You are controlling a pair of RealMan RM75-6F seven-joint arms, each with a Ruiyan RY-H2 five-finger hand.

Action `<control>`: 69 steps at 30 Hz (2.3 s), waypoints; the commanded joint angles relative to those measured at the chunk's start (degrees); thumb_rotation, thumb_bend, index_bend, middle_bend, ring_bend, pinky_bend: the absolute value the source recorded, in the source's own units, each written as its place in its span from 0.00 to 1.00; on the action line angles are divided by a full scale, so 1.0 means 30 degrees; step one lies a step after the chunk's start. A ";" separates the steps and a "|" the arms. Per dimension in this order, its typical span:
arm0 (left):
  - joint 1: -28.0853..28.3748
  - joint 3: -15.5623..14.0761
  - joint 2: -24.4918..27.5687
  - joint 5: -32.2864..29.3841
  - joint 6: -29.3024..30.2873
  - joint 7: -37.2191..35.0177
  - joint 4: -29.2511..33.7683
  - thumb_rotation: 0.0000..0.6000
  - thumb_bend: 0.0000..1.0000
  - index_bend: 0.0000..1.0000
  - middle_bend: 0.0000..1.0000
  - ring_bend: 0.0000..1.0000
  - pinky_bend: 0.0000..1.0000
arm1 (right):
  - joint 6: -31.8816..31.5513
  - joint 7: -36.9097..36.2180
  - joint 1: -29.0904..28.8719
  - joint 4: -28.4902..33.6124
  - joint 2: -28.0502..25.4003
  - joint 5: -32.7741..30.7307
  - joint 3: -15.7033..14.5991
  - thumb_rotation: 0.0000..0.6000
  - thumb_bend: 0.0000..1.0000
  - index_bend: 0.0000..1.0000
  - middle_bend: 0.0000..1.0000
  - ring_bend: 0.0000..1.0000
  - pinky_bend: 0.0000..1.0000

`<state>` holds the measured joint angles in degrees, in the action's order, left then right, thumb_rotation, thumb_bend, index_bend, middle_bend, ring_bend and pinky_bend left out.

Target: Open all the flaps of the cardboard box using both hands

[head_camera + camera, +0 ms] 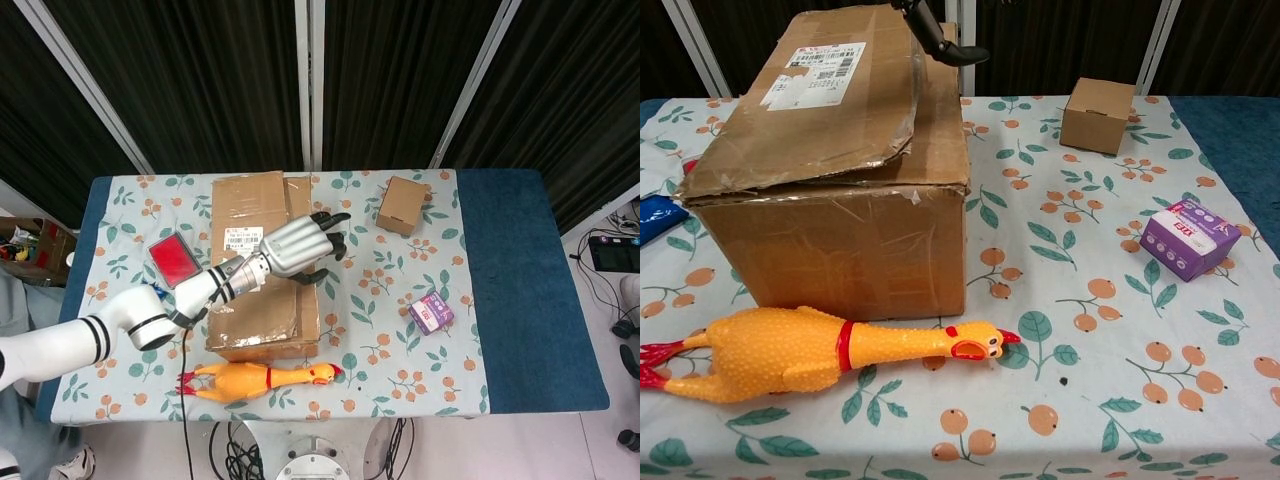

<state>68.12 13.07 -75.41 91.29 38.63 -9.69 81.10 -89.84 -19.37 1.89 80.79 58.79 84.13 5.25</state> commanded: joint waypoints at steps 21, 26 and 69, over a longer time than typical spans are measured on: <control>0.0975 -0.2192 0.2271 0.1177 -0.1037 0.1854 0.0395 0.76 0.53 0.47 0.41 0.06 0.19 | 0.0209 0.0623 -0.0162 0.0278 0.0087 0.0057 0.0033 1.00 0.23 0.00 0.00 0.00 0.00; 0.1038 -0.2352 0.2720 0.0985 -0.1282 0.2552 0.0751 0.76 0.54 0.50 0.44 0.06 0.19 | 0.0203 0.0759 -0.0146 0.0420 0.0086 0.0050 0.0021 1.00 0.23 0.00 0.00 0.00 0.00; -0.5792 -0.1251 1.4296 -0.3163 0.2882 -0.1060 0.8428 0.74 0.56 0.55 0.44 0.09 0.19 | 0.0245 0.3086 -0.0640 0.2791 -0.0487 0.0963 -0.0150 1.00 0.23 0.00 0.00 0.00 0.00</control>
<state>53.50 9.15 -33.61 81.37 44.49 -9.23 106.59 -89.09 -10.16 0.00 89.12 57.36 86.97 4.82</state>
